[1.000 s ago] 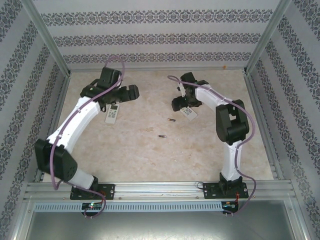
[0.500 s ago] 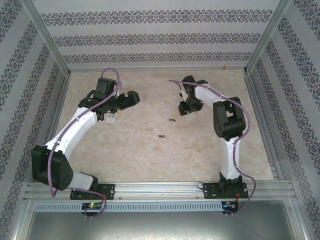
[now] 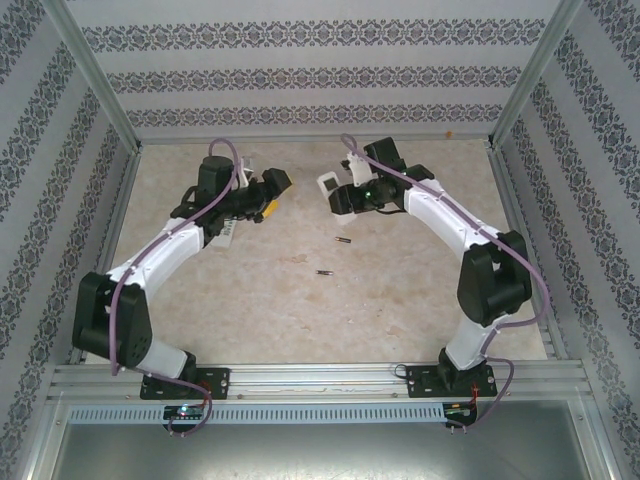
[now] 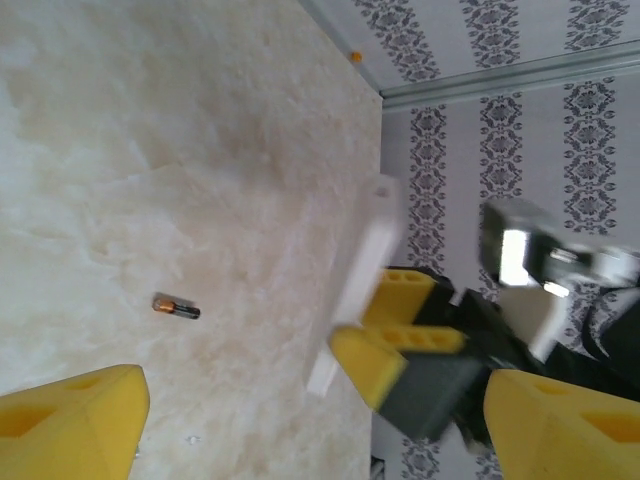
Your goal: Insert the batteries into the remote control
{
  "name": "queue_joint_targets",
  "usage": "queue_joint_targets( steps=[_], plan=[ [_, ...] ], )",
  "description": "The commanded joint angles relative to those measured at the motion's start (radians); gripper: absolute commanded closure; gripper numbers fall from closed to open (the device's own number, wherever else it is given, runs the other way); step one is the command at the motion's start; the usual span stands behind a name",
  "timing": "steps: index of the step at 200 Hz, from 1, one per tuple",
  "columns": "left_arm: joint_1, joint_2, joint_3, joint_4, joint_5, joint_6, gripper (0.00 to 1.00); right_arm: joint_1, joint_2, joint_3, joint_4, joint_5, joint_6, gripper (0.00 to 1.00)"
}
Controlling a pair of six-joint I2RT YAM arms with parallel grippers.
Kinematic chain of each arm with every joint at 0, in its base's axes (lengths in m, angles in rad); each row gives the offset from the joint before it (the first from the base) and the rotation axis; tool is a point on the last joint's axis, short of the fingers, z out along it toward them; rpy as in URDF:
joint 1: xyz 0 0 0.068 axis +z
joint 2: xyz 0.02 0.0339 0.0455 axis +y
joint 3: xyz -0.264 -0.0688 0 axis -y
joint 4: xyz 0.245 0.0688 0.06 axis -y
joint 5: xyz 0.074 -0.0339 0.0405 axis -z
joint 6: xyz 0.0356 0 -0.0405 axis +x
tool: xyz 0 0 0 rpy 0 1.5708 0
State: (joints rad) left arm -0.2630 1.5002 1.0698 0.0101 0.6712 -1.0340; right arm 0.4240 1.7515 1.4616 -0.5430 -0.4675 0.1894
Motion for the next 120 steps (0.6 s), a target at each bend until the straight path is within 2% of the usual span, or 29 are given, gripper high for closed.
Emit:
queue_joint_targets(
  steps=[1,12,28,47,74,83,91,105,120],
  plan=[
    [-0.023,0.04,0.045,0.072,0.067,-0.038,0.14,0.069,0.029,0.003,0.053,-0.16,0.069,0.54],
    [-0.031,0.051,0.057,0.028,0.041,-0.029,0.16,0.097,0.032,0.007,0.072,-0.173,0.083,0.54],
    [-0.032,0.055,0.048,-0.009,-0.004,-0.03,0.25,0.134,0.049,0.032,0.076,-0.186,0.089,0.54],
    [-0.033,0.058,0.024,-0.004,-0.039,-0.043,0.43,0.167,0.063,0.058,0.073,-0.183,0.085,0.54],
    [-0.033,0.069,0.007,0.003,-0.023,-0.075,0.7,0.187,0.07,0.092,0.057,-0.168,0.076,0.52],
    [-0.033,0.065,-0.001,0.008,-0.023,-0.085,0.78,0.187,0.069,0.101,0.048,-0.162,0.073,0.47],
    [-0.034,0.059,-0.007,0.008,-0.03,-0.096,0.84,0.187,0.057,0.102,0.046,-0.154,0.071,0.39],
    [-0.034,0.041,-0.017,-0.02,-0.072,-0.115,0.87,0.192,0.009,0.075,0.067,-0.111,0.048,0.29],
    [-0.034,0.016,-0.028,-0.066,-0.142,-0.15,0.88,0.21,-0.067,0.003,0.132,0.001,-0.01,0.2]
  ],
)
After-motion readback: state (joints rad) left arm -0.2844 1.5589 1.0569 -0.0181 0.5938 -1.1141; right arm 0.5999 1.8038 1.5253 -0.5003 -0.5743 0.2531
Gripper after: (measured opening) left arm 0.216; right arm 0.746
